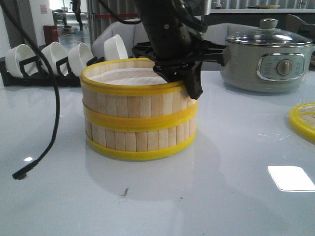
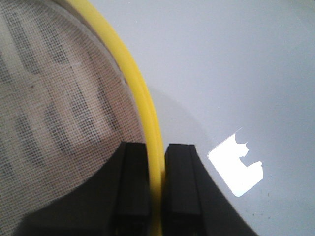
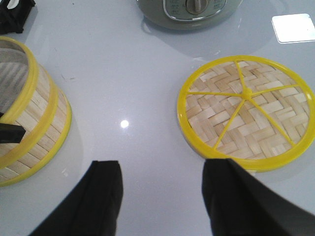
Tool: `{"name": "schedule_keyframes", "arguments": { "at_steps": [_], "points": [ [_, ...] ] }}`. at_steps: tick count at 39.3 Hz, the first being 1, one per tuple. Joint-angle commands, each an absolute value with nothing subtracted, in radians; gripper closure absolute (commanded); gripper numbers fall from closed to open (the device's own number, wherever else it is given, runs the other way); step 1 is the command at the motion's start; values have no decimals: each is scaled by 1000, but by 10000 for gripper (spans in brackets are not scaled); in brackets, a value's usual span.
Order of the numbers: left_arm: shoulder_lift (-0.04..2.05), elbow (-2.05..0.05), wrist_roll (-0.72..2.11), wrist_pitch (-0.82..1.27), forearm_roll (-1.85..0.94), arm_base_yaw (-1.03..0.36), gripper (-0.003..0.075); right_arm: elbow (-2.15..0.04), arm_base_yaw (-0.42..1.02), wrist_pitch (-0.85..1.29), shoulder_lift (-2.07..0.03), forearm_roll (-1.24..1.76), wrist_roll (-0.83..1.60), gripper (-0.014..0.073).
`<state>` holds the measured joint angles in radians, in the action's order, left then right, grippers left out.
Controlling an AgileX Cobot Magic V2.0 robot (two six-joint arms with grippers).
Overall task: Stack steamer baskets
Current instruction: 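Lower the held basket onto the middle basket and open the left gripper, then raise the left gripper away from the stacked baskets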
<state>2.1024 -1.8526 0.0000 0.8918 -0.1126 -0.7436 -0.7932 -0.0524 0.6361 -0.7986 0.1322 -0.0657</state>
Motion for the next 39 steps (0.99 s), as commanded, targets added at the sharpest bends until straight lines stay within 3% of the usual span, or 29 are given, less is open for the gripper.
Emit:
{"name": "schedule_keyframes", "arguments": {
  "at_steps": [1,7,11,22,25,27,29,32,39],
  "points": [
    [2041,-1888,7,841,-111,-755,558,-830,-53,570,-796,124,-57,116],
    [2026,-1889,7,839,-88,-755,343,-830,-53,570,-796,124,-57,116],
    [2013,-1889,7,839,-88,-755,243,-830,-53,570,-796,124,-57,116],
    [1952,-1945,7,838,-74,-755,238,-830,-53,570,-796,124,-57,116],
    [1927,-1988,7,847,-60,-754,300,-830,-53,570,-796,124,-57,116],
    [1910,-2016,7,855,-45,-749,441,-830,-53,570,-796,124,-57,116],
    [1889,-2036,7,851,-41,-737,662,-830,-53,570,-796,124,-57,116],
    [1846,-2058,0,836,-43,-706,591,-830,-53,569,-796,124,-57,116],
    [1739,-2068,0,838,-44,-586,617,-830,-53,569,-796,124,-57,116]
  ]
}}
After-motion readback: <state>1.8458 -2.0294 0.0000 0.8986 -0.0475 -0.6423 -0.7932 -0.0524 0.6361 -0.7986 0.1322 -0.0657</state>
